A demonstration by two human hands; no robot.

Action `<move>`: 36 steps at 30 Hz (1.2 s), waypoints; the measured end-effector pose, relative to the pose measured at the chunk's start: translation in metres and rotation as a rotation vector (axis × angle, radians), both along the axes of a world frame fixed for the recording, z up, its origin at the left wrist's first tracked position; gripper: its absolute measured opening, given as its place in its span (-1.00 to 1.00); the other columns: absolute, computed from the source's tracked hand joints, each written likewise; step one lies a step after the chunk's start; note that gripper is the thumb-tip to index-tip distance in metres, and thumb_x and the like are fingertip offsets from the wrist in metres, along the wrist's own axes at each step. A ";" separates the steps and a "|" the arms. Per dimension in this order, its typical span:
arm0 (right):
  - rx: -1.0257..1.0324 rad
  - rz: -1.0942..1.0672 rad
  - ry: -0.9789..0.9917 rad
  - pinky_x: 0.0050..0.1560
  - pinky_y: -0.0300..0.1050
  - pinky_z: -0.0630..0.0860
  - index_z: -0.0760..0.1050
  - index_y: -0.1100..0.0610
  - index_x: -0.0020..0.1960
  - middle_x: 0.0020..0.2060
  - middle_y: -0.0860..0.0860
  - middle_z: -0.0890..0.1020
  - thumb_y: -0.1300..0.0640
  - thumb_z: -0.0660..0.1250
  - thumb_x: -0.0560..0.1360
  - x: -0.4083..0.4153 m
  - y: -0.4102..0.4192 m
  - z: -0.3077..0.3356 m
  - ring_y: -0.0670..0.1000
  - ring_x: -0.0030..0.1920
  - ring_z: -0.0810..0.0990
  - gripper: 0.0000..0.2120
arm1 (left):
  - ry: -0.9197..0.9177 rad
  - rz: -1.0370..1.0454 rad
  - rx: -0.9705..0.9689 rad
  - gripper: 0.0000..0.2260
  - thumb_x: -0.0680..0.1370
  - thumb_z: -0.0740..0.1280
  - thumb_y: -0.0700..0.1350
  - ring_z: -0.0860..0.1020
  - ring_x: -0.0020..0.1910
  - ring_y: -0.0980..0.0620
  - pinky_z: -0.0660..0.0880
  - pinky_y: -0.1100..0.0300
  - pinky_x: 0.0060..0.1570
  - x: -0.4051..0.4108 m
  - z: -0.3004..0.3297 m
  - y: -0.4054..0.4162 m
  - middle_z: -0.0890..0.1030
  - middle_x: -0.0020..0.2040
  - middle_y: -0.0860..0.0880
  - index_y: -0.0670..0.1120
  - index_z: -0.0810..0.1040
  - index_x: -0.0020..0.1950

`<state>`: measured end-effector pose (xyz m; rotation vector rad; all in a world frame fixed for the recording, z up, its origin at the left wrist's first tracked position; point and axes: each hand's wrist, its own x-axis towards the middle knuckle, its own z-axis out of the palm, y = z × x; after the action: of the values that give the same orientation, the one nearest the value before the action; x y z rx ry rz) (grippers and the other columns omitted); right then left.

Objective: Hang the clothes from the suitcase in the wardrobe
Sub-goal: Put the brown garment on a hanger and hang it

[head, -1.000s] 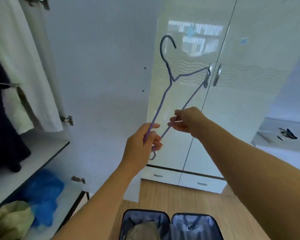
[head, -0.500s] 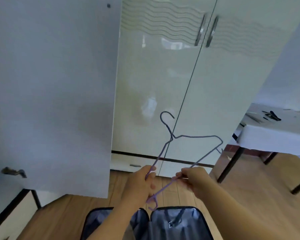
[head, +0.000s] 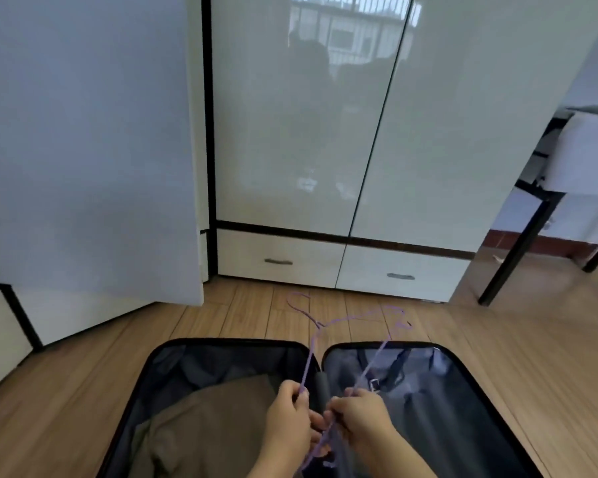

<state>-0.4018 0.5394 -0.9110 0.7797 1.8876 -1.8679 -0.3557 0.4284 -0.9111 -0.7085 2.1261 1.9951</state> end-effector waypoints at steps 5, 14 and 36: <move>0.140 0.013 0.071 -0.47 -0.17 0.43 0.39 0.13 0.21 -0.37 0.15 0.51 0.40 0.17 0.56 0.008 0.006 -0.061 0.04 -0.45 0.46 -0.70 | -0.116 -0.057 0.012 -0.82 0.65 0.13 -0.24 0.37 -0.51 0.01 0.37 0.30 -0.56 0.008 -0.054 0.004 0.44 -0.36 -0.14 -0.16 0.46 -0.11; 0.498 0.270 -0.079 -0.55 -0.30 0.40 0.48 0.24 -0.04 -0.32 0.17 0.54 0.35 0.17 0.56 0.023 0.040 -0.103 0.05 -0.46 0.58 -0.88 | -0.192 -0.217 -0.260 -0.89 0.62 0.21 -0.12 0.58 -0.30 0.06 0.52 0.23 -0.23 0.005 -0.078 -0.036 0.62 -0.13 -0.04 -0.03 0.53 0.05; 0.599 0.660 0.245 0.12 -0.17 0.47 0.49 0.10 0.28 0.14 -0.03 0.59 -0.07 0.40 0.47 0.038 -0.020 -0.067 -0.03 0.13 0.54 -0.56 | -0.434 0.360 0.094 -0.87 0.51 0.29 -0.26 0.25 -0.55 0.05 0.18 0.32 -0.54 0.039 -0.096 -0.115 0.37 -0.48 -0.08 -0.21 0.46 -0.24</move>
<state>-0.3642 0.5193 -0.9780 0.0269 2.4949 -1.0338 -0.3167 0.3131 -1.0070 -1.4387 1.7329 1.8533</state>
